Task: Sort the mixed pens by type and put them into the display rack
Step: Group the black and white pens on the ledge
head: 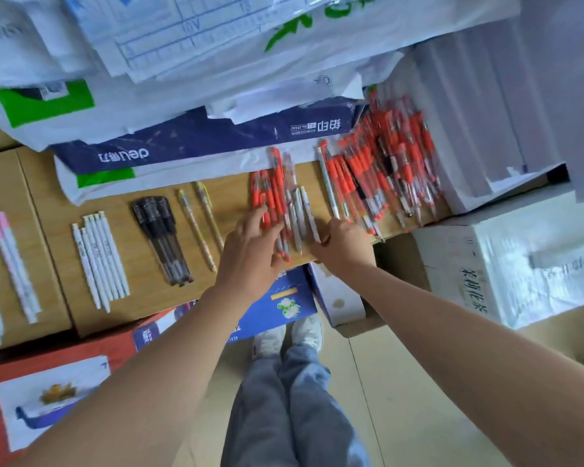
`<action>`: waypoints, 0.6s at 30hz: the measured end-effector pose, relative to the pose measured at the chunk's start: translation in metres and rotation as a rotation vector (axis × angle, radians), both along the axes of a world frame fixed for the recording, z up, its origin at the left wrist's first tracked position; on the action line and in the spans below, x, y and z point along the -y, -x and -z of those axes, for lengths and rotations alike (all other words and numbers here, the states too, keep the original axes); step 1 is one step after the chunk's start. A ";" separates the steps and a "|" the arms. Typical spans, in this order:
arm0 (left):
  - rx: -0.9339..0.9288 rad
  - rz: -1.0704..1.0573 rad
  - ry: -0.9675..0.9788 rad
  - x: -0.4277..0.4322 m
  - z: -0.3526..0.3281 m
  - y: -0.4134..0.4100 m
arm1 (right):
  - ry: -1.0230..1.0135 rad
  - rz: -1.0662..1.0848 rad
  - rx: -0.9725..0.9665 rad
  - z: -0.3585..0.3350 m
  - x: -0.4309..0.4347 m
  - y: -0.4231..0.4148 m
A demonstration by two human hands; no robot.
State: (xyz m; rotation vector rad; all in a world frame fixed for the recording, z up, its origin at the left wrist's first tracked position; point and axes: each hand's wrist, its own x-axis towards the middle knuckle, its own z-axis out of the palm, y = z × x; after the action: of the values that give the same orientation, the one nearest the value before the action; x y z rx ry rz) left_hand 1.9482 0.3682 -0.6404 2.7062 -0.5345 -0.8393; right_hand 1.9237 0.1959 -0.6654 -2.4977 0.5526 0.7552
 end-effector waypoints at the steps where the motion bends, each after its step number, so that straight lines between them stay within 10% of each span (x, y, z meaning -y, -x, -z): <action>1: 0.027 -0.017 0.017 0.001 0.001 0.000 | -0.025 0.025 0.021 -0.001 0.003 0.000; 12: -0.239 -0.599 0.472 0.045 0.001 -0.029 | -0.400 -0.053 0.241 -0.020 0.008 -0.002; 18: -0.240 -0.720 0.427 0.037 0.003 -0.042 | -0.001 0.098 0.245 -0.008 0.031 -0.012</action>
State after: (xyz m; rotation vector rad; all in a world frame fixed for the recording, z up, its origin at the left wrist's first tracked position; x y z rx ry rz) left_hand 1.9902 0.3309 -0.6434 2.1145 0.2819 -0.7161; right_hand 1.9362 0.1648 -0.6577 -2.4940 0.5795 0.4041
